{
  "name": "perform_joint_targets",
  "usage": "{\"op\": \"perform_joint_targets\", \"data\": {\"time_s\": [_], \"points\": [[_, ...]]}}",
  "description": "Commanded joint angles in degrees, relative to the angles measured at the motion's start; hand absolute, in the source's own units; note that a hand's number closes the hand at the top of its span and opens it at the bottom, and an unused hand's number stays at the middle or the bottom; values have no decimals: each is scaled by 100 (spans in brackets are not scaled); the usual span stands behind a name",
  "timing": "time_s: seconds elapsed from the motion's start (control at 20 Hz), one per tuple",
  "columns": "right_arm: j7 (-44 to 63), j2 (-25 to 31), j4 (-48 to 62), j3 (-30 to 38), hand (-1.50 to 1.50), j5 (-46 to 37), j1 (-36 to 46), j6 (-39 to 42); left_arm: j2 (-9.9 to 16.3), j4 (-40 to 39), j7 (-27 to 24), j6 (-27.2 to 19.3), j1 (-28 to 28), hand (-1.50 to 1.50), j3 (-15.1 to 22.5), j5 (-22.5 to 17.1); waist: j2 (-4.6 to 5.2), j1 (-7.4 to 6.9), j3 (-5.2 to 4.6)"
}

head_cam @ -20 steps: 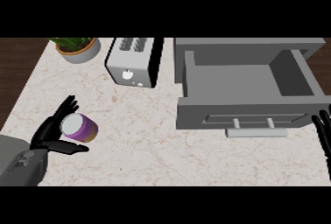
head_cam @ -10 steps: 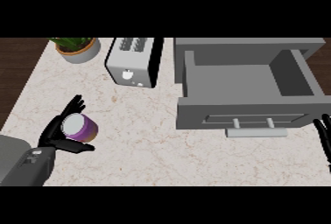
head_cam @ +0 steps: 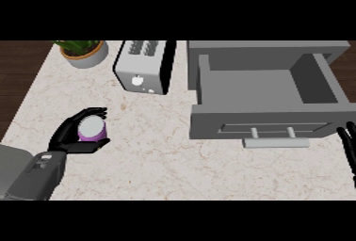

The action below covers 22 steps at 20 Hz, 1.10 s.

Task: Pick up the can, place it into the drawer and close the drawer

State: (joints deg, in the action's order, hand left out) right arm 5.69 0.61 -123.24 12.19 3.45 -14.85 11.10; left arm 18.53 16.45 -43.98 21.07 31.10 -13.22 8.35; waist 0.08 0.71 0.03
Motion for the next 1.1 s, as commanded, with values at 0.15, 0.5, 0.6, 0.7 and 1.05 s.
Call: {"op": "perform_joint_targets", "data": {"time_s": [0.15,0.5,0.6,0.7,1.05], "points": [[-155,42,110,245,-150,262,-114,153,-224,174,318,531,140,150,-20,-243,-8,-26,-3],[42,-57,-516,120,-150,219,-419,60,-385,1106,514,767,-196,150,67,-515,-29,-62,-1],[-87,-59,-204,97,-150,85,-339,53,-788,1753,956,290,-392,150,98,-671,-35,-97,2],[7,-48,-233,297,-150,316,-310,32,-761,1748,1242,-302,-319,150,-294,-943,-54,-131,7],[-162,105,-144,333,-150,337,-274,127,-1467,3280,2025,-1777,-643,150,-305,-1164,-48,-132,6]]}}
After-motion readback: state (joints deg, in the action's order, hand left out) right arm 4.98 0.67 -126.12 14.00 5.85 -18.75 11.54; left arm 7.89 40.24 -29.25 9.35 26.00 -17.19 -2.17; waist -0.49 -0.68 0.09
